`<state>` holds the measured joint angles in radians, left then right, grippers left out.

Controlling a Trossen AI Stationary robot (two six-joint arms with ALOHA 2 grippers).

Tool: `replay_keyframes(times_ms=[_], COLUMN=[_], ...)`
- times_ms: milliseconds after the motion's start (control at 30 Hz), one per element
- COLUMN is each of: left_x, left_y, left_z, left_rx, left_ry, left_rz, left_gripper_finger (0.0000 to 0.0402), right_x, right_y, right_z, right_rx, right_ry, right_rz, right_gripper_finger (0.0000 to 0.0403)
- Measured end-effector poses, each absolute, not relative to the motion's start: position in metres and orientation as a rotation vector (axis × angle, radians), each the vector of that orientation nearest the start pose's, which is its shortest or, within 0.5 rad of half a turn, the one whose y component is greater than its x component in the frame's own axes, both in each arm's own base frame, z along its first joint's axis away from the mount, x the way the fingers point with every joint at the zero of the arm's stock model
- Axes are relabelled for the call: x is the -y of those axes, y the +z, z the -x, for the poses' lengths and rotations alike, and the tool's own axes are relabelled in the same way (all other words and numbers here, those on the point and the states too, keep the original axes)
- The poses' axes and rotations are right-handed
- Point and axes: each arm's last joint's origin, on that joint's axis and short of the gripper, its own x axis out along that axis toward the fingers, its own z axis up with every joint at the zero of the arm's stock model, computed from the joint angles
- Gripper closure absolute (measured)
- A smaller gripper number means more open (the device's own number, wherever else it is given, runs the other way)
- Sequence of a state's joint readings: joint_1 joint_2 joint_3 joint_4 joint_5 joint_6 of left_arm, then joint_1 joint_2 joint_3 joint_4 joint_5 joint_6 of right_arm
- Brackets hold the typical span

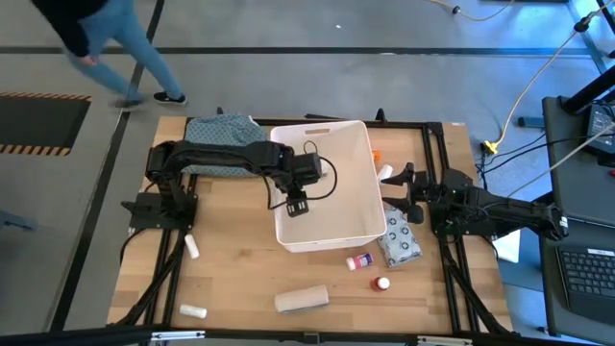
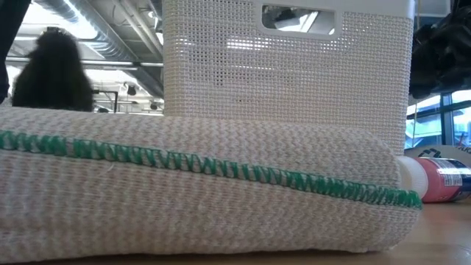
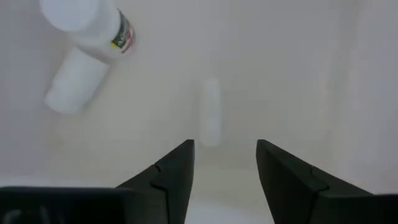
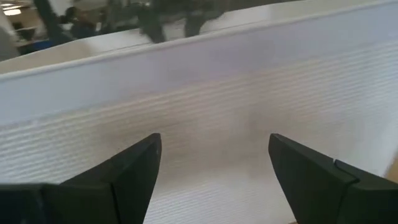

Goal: Pick & place medical supplies in basket/bin
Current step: Adjust the white bin

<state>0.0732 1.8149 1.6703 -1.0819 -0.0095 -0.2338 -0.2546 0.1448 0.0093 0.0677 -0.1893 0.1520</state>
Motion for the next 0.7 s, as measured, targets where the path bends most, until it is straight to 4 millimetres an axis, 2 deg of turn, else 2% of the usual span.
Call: replay_keyframes(times_ms=[233, 500, 600, 700], left_x=[-0.024, -0.024, -0.02, -0.018], left_y=[0.333, 0.365, 0.382, 0.406], left_z=[-0.368, -0.362, -0.353, -0.335], left_rx=[-1.129, -1.083, -1.078, -1.018], left_ry=[0.237, 0.22, 0.206, 0.211], left_rz=[0.158, 0.136, 0.124, 0.12], left_gripper_finger=[0.0237, 0.0238, 0.0238, 0.0238], right_x=[0.019, 0.017, 0.016, 0.016], right_y=[0.162, 0.164, 0.164, 0.166], right_z=[-0.104, -0.105, -0.106, -0.107], right_rx=[-0.057, -0.049, -0.055, -0.028], right_ry=[0.003, 0.096, 0.112, 0.124], right_rz=[-0.167, -0.167, -0.171, -0.177], right_gripper_finger=[0.0104, 0.0104, 0.0104, 0.0104])
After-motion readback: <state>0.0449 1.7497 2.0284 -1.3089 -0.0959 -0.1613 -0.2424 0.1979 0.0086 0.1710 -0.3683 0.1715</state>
